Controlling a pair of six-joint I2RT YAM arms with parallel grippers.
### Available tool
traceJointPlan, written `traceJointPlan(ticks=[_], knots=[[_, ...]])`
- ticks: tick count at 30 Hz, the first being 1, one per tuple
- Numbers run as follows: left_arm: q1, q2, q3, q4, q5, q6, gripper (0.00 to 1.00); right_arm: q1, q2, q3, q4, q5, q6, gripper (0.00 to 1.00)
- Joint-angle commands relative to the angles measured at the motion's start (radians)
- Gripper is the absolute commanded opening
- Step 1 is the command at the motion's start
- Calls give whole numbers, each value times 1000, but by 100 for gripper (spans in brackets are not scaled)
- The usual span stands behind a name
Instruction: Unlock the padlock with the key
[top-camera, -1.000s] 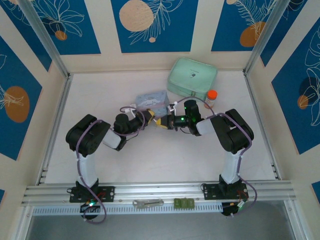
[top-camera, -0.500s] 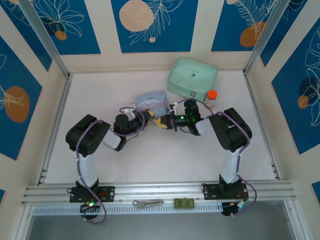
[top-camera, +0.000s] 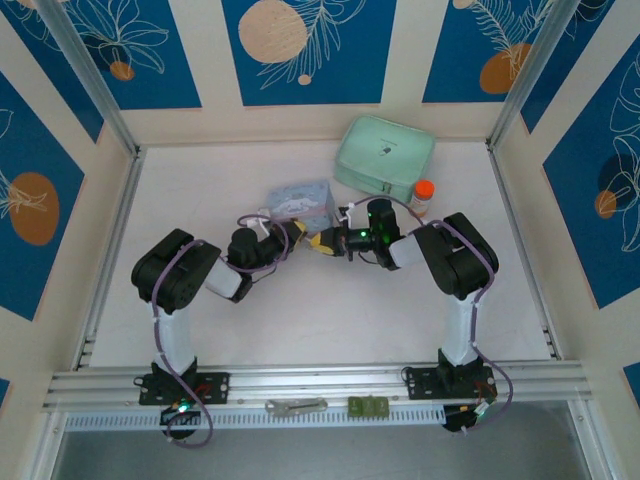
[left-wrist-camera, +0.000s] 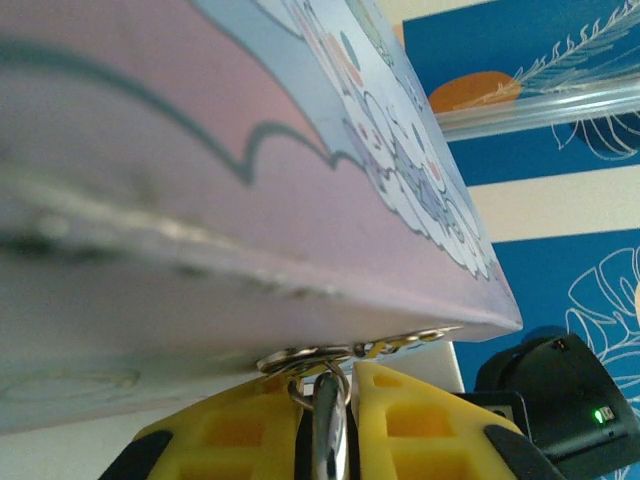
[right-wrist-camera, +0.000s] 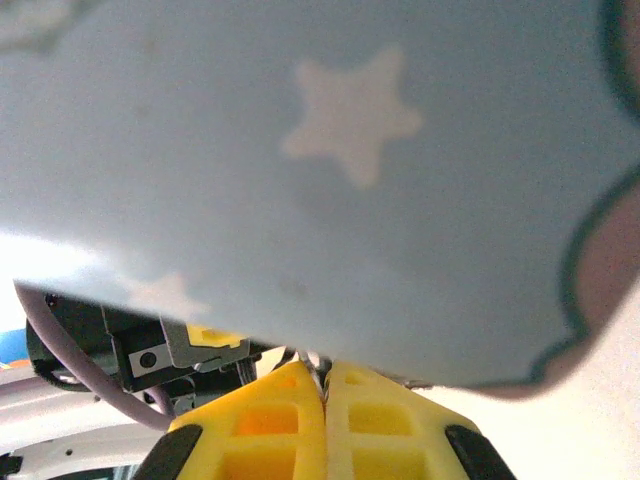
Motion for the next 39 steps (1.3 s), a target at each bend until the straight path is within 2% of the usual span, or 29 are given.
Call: traceJointPlan(ticks=[1, 5, 11, 14, 24, 32, 39], knots=[[-86, -29, -7, 88, 123, -12, 0, 14, 15, 59, 22, 195, -36, 0], [-101, -25, -9, 88, 82, -15, 0, 31, 14, 47, 32, 222, -52, 0], [-112, -13, -14, 88, 54, -39, 0, 50, -9, 29, -12, 290, -172, 0], [-115, -13, -19, 88, 42, -38, 0, 60, -7, 26, 8, 299, -166, 0], [-112, 5, -2, 88, 67, -38, 0, 76, -8, 27, 46, 212, -173, 0], [-96, 6, 23, 88, 126, -19, 0, 57, -53, 13, -32, 90, -219, 0], [-99, -4, 11, 88, 151, -16, 0, 45, -64, 59, -126, 120, -253, 0]])
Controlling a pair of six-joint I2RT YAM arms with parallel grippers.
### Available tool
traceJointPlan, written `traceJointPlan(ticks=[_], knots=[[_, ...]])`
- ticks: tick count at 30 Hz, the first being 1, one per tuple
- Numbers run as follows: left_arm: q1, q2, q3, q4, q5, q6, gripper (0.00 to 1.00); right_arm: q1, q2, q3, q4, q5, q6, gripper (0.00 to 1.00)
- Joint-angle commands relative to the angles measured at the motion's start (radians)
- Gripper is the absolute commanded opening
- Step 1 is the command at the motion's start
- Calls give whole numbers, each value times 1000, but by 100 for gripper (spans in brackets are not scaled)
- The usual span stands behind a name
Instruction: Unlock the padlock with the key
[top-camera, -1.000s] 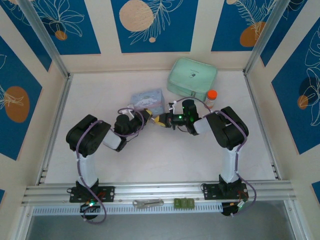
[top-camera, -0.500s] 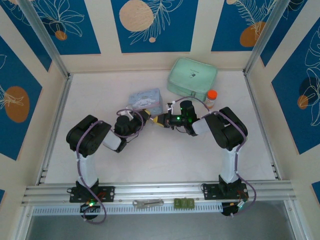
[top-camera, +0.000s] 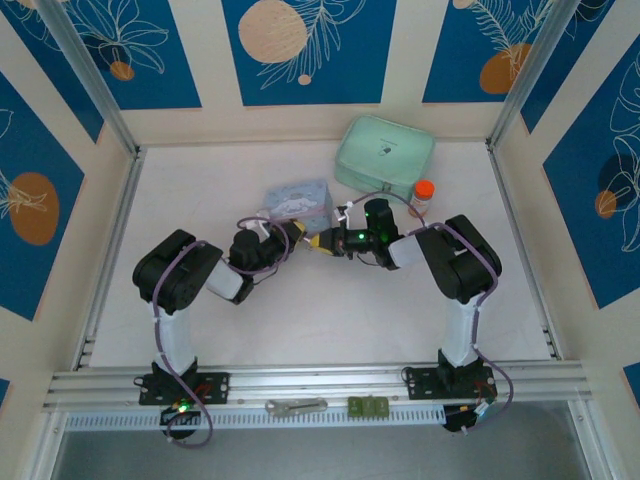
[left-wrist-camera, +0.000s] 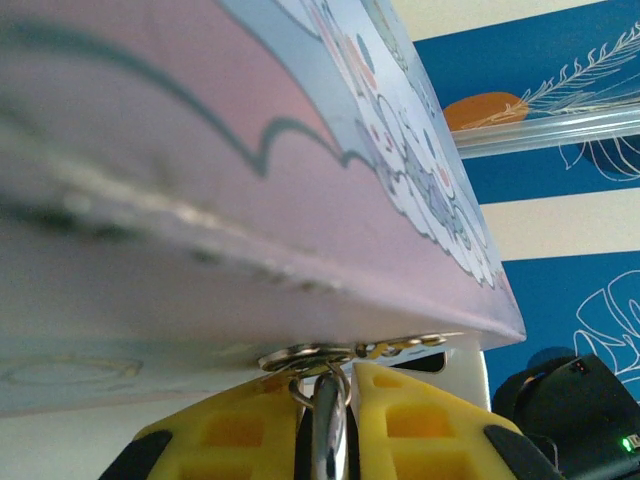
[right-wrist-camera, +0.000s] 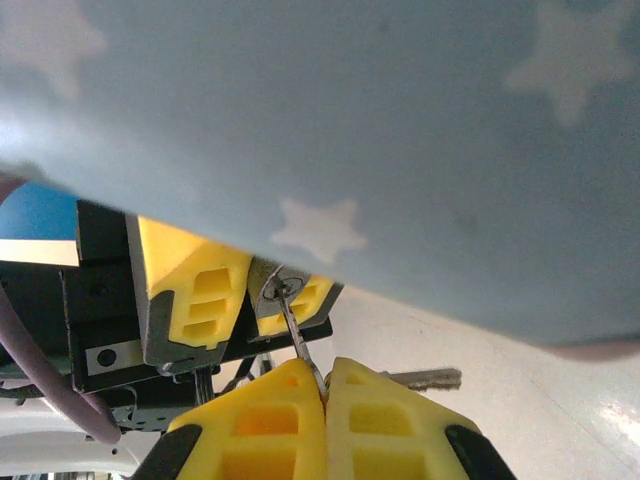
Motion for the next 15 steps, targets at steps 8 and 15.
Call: traceJointPlan(ticks=[8, 15], knots=[[-95, -6, 19, 89, 172, -8, 0, 73, -63, 21, 27, 215, 0, 0], [-111, -6, 26, 89, 190, -16, 0, 60, -42, 82, -36, 227, -50, 0]])
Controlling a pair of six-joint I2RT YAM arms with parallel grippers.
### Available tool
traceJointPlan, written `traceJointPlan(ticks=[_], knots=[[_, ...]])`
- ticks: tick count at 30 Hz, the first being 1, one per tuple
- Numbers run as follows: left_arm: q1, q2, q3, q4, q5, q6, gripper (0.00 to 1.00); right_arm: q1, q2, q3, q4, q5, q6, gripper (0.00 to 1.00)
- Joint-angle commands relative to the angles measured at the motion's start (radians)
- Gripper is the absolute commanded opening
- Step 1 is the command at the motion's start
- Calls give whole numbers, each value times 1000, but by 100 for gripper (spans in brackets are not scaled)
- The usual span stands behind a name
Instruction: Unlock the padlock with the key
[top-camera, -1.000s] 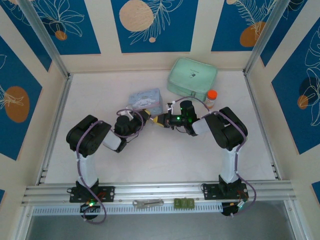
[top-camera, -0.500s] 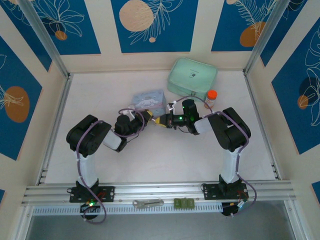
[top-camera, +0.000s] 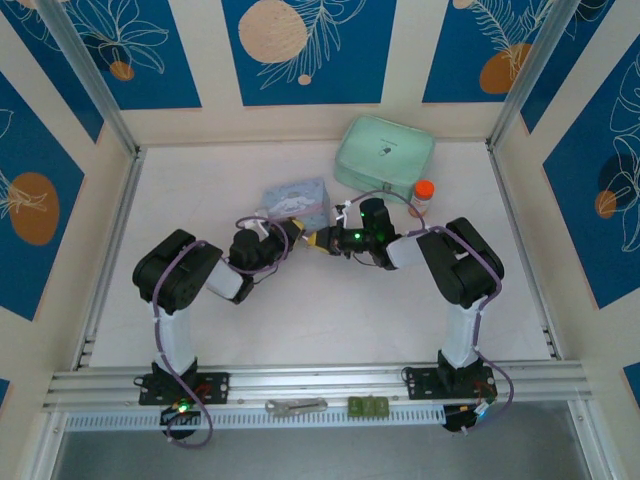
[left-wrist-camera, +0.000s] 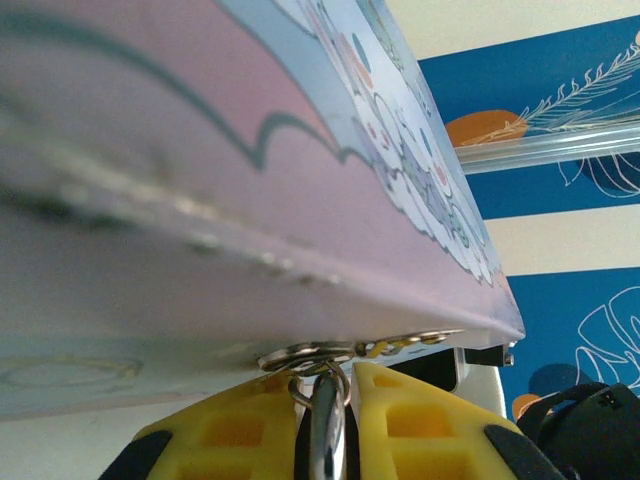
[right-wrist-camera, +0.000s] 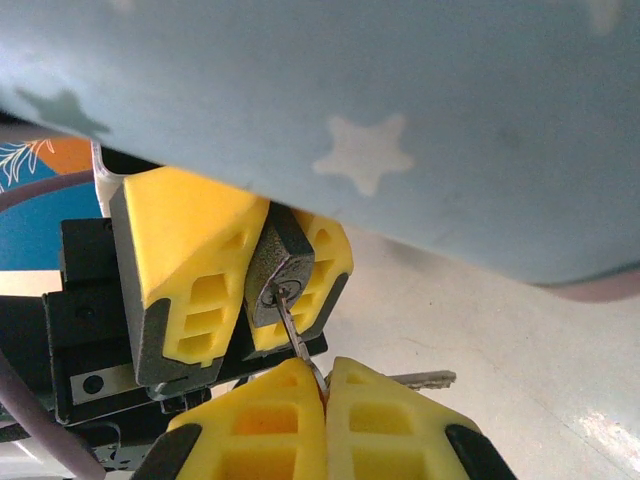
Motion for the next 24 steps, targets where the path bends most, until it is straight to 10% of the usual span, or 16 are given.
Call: traceJointPlan(ticks=[1, 24], knots=[[-112, -6, 16, 89, 225, -13, 0, 25, -9, 87, -2, 117, -69, 0], [-119, 1, 17, 89, 207, -28, 0, 92, -110, 70, -106, 254, -301, 0]])
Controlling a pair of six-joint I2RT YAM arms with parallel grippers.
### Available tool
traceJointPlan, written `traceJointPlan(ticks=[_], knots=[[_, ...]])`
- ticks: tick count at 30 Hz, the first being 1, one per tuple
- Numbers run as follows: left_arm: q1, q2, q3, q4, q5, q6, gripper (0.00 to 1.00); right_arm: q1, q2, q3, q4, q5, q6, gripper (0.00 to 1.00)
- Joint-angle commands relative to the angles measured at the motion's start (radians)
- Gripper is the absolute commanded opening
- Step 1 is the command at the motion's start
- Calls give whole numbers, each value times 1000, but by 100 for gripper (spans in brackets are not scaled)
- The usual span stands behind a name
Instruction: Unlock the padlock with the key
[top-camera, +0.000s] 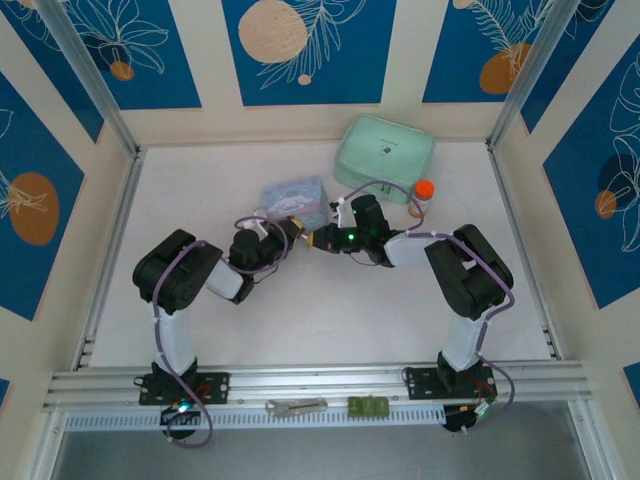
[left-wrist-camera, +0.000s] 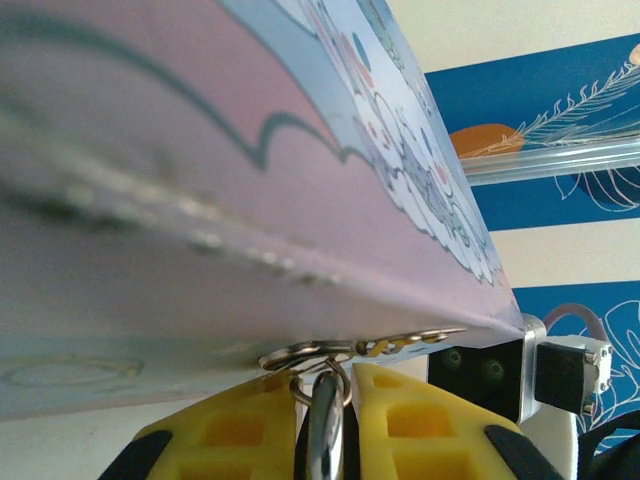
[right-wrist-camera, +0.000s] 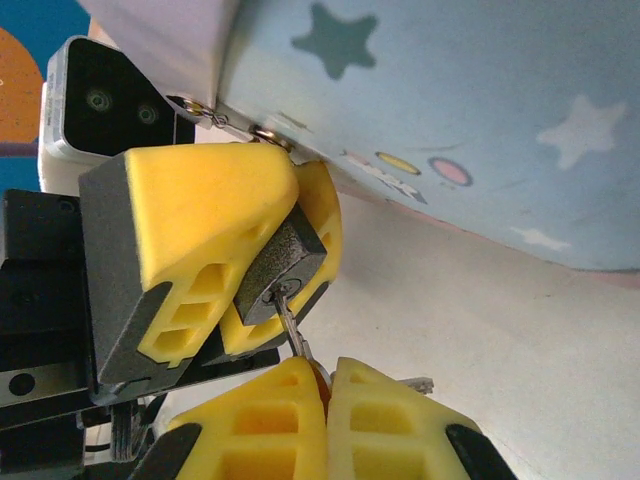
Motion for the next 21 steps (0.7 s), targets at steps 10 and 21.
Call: traceJointPlan(ticks=[10, 21], knots=[[-101, -4, 11, 85, 222, -4, 0, 22, -32, -28, 198, 10, 105, 0], [-101, -17, -26, 83, 215, -42, 0, 23, -49, -27, 179, 105, -55, 0]])
